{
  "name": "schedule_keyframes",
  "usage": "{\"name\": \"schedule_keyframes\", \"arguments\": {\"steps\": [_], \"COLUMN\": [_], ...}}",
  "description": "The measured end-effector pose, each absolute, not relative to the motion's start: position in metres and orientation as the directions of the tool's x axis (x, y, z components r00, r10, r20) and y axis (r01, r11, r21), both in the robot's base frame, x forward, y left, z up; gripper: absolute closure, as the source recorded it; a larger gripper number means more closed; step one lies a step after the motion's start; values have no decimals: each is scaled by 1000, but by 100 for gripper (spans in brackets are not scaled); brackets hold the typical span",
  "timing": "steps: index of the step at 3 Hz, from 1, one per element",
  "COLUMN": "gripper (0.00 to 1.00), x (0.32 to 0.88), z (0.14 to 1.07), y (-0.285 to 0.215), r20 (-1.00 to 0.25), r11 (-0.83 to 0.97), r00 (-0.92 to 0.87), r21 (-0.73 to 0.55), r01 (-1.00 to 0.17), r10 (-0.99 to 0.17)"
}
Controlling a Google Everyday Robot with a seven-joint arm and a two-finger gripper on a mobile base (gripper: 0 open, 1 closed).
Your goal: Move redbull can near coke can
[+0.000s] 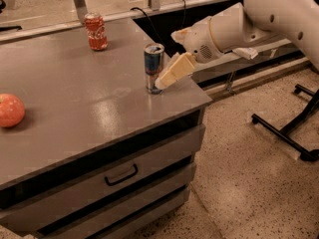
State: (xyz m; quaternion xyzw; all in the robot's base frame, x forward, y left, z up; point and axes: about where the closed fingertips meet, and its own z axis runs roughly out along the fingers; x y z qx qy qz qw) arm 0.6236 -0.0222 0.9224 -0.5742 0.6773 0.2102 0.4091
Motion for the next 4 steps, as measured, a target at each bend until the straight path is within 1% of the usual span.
{"name": "schedule_keyframes", "arguments": {"steps": [1, 2, 3, 4], "gripper": [15, 40, 60, 81], "x": [634, 642, 649, 658], "z": [911, 912, 913, 916], "y": [-13, -2, -1, -4], "r20": [-808, -815, -818, -809], "r11": [278, 289, 308, 313], "r00": [-32, -39, -54, -72], "r21": [-165, -160, -153, -142], "r01": [-946, -944, -939, -939], "r10": [-588, -579, -573, -583]}}
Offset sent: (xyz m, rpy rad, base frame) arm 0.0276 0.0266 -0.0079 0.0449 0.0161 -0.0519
